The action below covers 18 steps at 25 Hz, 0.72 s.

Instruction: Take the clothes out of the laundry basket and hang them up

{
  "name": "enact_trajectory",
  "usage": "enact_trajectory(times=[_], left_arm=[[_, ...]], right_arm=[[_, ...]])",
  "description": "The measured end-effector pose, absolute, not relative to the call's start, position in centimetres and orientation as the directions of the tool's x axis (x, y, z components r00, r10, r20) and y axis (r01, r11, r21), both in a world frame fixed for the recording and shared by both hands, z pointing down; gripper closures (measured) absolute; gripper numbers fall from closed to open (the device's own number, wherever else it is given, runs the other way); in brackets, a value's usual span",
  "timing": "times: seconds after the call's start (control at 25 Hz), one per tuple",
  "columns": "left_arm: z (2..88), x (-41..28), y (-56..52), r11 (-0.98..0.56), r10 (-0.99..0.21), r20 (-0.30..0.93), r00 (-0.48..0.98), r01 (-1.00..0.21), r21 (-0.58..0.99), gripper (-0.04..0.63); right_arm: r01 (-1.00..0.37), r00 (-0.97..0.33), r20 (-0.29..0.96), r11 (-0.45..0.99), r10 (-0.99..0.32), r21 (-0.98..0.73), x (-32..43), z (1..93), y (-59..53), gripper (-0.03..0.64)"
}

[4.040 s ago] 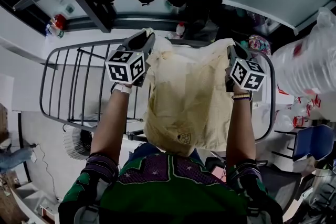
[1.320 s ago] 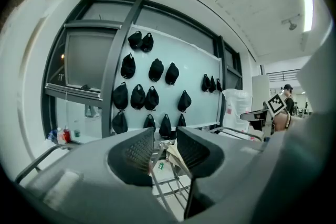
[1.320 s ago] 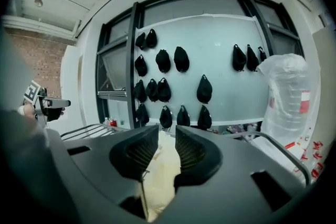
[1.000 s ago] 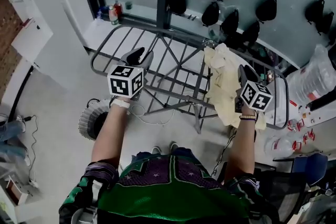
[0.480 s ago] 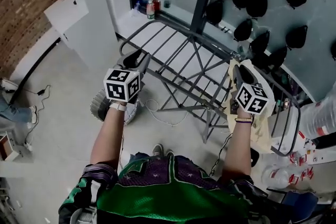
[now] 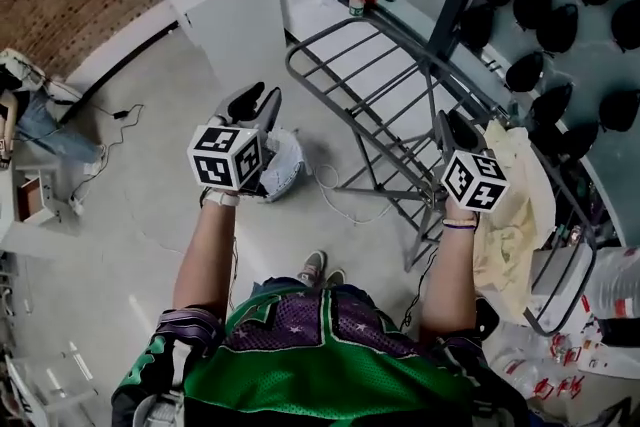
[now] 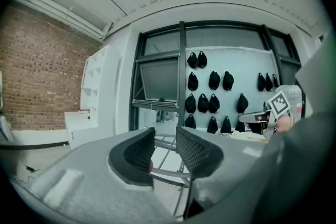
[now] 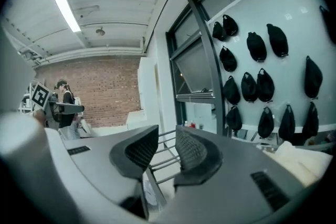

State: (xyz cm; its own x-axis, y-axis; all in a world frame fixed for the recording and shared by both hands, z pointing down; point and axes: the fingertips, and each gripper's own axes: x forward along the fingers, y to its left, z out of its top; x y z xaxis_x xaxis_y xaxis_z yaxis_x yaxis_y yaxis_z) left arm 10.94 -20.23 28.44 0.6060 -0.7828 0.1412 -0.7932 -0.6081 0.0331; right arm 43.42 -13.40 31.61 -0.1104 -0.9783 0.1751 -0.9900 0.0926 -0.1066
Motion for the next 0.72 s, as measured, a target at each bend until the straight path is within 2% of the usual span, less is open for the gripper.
enact_trajectory(times=[0.4, 0.72], left_arm=[[29.8, 1.5, -17.6, -0.482, -0.863, 0.149, 0.482, -0.875, 0.04, 0.46], [30.8, -6.1, -17.6, -0.489, -0.857, 0.152, 0.492, -0.871, 0.059, 0.46]], right_arm=[[-0.94, -0.338, 0.19, 0.322, -0.922, -0.109, 30.8, 33.4, -17.3, 0.532], [-0.933, -0.361, 0.232, 0.347, -0.903, -0.1, 21.7, 35.4, -19.0, 0.531]])
